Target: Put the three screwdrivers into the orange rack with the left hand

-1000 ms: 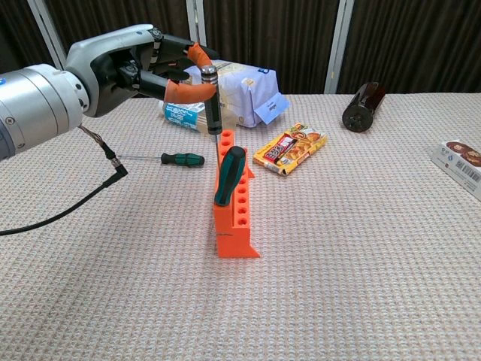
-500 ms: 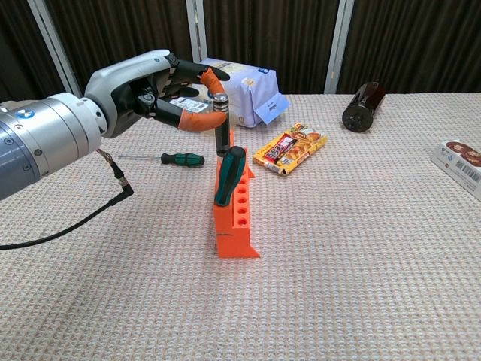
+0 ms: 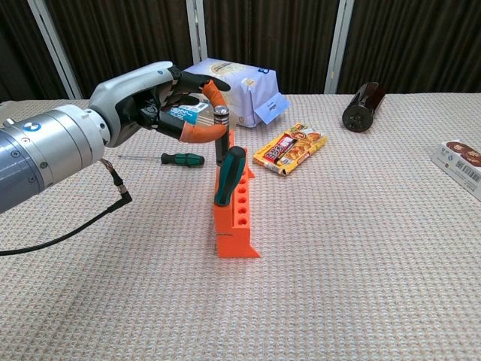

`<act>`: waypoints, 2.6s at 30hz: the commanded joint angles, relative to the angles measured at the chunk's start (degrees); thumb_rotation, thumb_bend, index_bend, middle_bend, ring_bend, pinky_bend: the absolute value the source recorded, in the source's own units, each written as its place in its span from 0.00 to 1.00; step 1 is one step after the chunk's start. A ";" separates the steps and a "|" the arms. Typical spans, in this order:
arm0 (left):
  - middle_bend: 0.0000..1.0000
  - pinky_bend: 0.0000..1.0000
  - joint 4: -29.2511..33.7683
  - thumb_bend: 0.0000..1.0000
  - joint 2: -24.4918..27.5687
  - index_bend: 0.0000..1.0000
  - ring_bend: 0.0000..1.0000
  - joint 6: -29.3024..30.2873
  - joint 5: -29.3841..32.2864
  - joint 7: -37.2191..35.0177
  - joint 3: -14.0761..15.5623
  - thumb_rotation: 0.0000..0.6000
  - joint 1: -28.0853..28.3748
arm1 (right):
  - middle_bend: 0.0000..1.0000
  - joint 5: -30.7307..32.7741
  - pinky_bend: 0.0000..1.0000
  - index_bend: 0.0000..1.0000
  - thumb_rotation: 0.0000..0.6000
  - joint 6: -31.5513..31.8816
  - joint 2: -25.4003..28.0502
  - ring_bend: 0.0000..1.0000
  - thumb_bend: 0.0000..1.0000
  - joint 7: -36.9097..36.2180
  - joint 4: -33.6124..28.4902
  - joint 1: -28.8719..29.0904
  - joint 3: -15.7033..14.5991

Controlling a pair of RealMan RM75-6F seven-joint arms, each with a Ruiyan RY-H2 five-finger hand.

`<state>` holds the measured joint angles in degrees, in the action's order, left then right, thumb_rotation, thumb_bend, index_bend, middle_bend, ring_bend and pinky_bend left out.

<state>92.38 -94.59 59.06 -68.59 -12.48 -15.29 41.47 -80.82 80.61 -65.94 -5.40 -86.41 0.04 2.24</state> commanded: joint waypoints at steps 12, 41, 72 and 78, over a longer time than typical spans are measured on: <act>0.10 0.00 -1.09 0.50 -0.91 0.64 0.00 -0.93 0.83 0.20 -0.27 1.00 0.04 | 0.00 0.26 0.03 0.04 1.00 -0.27 -0.06 0.00 0.00 0.05 0.07 0.04 0.03; 0.10 0.00 -2.71 0.50 -2.33 0.64 0.00 -1.49 0.65 -0.10 0.32 1.00 -0.62 | 0.00 0.75 0.03 0.04 1.00 -0.75 -0.10 0.00 0.00 0.18 0.11 0.18 0.22; 0.00 0.00 0.74 0.43 7.90 0.24 0.00 2.96 -2.71 6.90 -1.97 1.00 -2.39 | 0.00 0.50 0.03 0.04 1.00 -0.66 -0.24 0.00 0.00 0.04 0.25 0.46 0.49; 0.00 0.00 -1.02 0.44 11.55 0.30 0.00 -1.73 1.88 14.03 -2.73 1.00 0.25 | 0.00 0.23 0.03 0.04 1.00 -0.45 -0.21 0.00 0.00 -0.11 0.13 0.42 0.41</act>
<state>92.40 -84.26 59.00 -68.28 -1.17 -17.74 40.54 -80.57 80.15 -66.16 -5.50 -86.27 0.46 2.66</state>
